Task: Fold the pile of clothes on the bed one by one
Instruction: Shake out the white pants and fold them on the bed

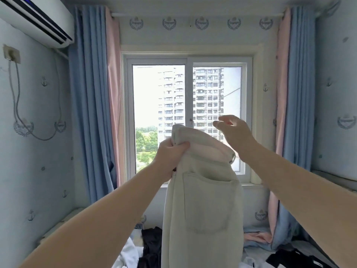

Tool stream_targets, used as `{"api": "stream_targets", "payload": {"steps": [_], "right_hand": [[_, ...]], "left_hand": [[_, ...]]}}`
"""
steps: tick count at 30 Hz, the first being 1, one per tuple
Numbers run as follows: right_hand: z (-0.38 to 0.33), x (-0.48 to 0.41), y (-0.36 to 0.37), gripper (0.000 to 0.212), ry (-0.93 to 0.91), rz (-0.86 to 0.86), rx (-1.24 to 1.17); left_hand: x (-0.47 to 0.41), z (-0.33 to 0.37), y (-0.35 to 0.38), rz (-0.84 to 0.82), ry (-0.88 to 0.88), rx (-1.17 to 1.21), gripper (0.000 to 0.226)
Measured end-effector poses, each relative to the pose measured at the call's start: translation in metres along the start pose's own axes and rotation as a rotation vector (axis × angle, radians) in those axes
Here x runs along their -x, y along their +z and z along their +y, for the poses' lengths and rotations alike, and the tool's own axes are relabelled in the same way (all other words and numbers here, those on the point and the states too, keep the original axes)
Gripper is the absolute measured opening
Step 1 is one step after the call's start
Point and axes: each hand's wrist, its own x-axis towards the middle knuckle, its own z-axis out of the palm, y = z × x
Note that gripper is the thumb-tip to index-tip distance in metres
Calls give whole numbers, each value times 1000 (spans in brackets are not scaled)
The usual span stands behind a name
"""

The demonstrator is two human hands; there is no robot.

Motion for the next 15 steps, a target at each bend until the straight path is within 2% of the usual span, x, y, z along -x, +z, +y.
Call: {"api": "stream_targets", "payload": {"steps": [1,2,3,5,6,7,10,13,15], "right_hand": [[13,2,-2,65,56,45,38],[27,6,-2,83,166,14,-1],[42,10,-1,94,297,-89,-116],[62,21,3,82,497,-429,-448],[65,27,6,73,526,-555,-564],[68,32,8,70,513,-632,-648],[57,46,6,73,385,-720,-741],[32,57,3,62,330,-769,-588],[14,69,-5,56,322,-660,-468]], "left_hand": [[-1,3,-9,-36,-7,37,6],[-1,7,-17,-74,-15,66,6],[-2,11,-24,-105,-24,83,5],[-5,17,-34,-136,-25,84,6],[-6,20,-38,-136,-24,80,6],[-4,23,-42,-126,-24,77,8],[5,33,-55,-69,-3,80,15],[16,43,-63,-24,7,56,15],[33,54,-61,-18,16,26,17]]}}
